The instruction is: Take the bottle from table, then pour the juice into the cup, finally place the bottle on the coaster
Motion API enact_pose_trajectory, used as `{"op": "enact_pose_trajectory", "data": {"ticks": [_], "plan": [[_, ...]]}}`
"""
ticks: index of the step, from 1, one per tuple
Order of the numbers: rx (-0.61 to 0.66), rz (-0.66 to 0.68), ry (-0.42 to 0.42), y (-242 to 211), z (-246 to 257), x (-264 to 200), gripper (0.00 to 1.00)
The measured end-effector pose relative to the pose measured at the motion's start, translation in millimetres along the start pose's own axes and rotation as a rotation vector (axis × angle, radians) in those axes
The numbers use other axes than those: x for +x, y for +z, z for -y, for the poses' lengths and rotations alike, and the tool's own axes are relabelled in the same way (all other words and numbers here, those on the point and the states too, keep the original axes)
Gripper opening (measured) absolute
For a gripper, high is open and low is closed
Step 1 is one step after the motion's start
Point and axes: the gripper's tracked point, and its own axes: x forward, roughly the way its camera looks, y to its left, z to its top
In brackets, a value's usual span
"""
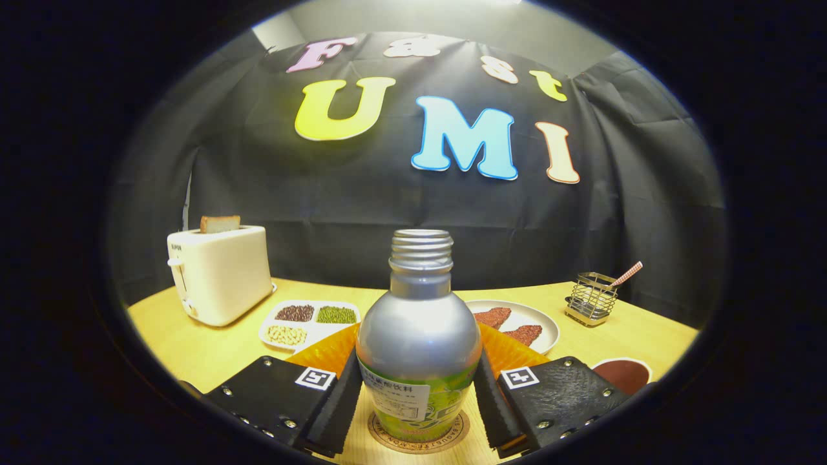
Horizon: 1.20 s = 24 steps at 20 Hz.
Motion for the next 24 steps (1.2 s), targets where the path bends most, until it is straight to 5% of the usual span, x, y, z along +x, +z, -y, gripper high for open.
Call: {"op": "enact_pose_trajectory", "data": {"ticks": [5,8,21,24], "plan": [[-0.03,-0.085,0.094,-28,-18,-1,0.98],[-0.105,-0.05,0.071,-4,-13,-9,0.99],[-0.137,0.109,0.001,256,10,-110,0.98],[-0.079,0.196,0.075,311,-2,-139,0.98]]}}
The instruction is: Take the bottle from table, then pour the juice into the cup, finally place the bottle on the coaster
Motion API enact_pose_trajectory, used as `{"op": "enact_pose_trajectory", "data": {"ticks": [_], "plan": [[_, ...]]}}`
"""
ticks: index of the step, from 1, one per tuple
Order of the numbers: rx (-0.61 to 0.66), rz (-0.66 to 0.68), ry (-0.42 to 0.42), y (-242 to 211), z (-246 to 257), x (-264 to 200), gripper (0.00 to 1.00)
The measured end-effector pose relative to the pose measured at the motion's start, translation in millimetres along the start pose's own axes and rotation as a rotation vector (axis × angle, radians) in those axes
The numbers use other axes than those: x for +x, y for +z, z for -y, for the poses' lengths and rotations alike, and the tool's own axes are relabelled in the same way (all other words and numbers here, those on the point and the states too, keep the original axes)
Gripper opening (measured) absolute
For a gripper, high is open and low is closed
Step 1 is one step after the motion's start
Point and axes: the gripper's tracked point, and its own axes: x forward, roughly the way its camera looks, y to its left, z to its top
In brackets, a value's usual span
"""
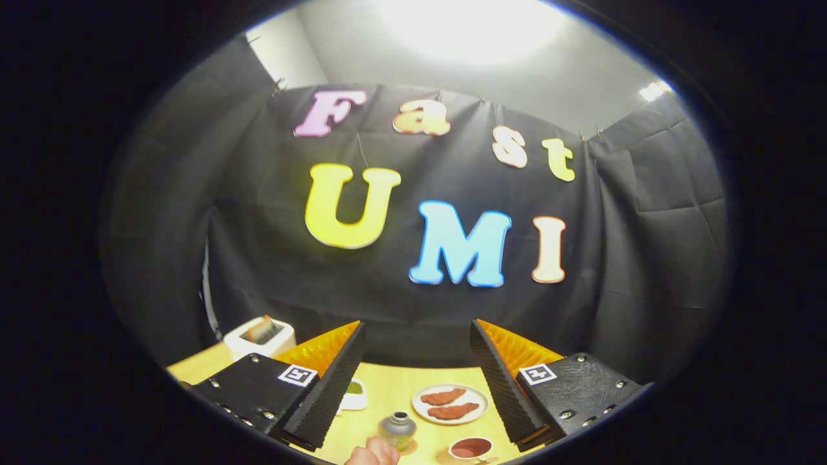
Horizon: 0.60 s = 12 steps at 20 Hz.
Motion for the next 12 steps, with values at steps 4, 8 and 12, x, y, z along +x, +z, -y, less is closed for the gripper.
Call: {"op": "enact_pose_trajectory", "data": {"ticks": [4,8,12], "plan": [[-0.052,-0.03,0.016,8,8,-21,0.98],[0.017,0.003,0.074,17,-3,-36,0.99],[0.046,0.018,0.079,15,9,-42,0.96]]}}
